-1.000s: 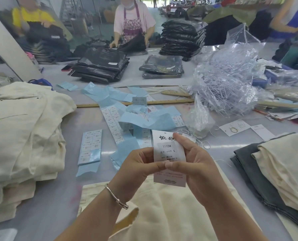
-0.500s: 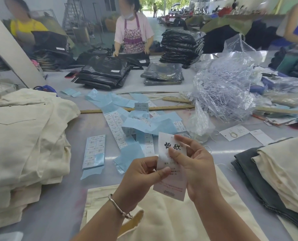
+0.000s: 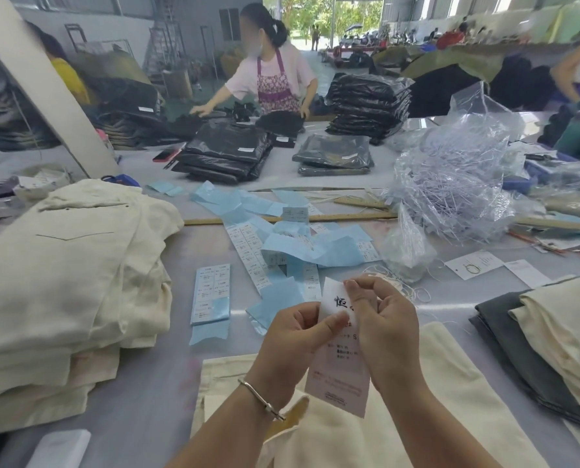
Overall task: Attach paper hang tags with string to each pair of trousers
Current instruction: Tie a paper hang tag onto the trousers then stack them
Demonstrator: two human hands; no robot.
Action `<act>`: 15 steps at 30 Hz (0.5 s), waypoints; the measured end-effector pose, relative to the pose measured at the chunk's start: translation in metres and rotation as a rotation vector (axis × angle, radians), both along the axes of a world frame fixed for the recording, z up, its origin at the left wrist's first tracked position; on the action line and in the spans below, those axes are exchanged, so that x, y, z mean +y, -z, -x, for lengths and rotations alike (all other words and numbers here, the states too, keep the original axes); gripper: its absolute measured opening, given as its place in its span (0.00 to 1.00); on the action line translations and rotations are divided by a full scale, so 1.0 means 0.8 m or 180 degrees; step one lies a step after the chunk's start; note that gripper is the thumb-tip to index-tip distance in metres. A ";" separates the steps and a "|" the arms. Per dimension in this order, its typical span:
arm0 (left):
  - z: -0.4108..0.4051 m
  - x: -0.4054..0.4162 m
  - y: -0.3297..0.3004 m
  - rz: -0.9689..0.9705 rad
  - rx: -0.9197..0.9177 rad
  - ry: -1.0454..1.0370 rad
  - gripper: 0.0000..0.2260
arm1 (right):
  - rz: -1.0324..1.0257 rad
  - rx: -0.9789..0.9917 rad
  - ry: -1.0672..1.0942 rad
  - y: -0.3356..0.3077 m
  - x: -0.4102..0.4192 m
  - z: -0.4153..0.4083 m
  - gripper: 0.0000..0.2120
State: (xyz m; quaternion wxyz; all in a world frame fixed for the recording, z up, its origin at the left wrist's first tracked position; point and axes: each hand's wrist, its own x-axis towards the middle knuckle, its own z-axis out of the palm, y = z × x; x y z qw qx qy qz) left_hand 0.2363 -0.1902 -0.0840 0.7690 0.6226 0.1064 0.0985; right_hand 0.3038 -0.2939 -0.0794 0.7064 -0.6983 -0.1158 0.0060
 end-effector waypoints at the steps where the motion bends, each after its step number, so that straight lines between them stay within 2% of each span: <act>1: 0.004 -0.002 -0.001 0.0041 0.0030 -0.0084 0.20 | 0.0020 0.0013 -0.0002 0.001 0.001 0.003 0.06; 3: 0.013 -0.006 -0.004 0.0097 0.0100 -0.0234 0.27 | -0.0013 0.0097 0.0003 0.005 0.003 0.011 0.06; 6: 0.024 -0.004 -0.007 0.0011 0.0134 -0.0440 0.28 | -0.0229 0.0314 -0.0140 0.007 0.007 0.025 0.01; 9: 0.030 0.006 0.005 -0.0073 0.0173 -0.0590 0.20 | -0.0271 0.0377 -0.0595 0.010 0.007 0.039 0.16; 11: 0.035 0.010 0.011 -0.0006 0.0236 -0.0526 0.16 | -0.0105 0.0247 -0.0664 0.013 0.004 0.048 0.22; 15: 0.041 -0.004 0.015 0.0013 0.0271 -0.0275 0.08 | 0.0067 0.0067 -0.0190 0.022 0.002 0.057 0.19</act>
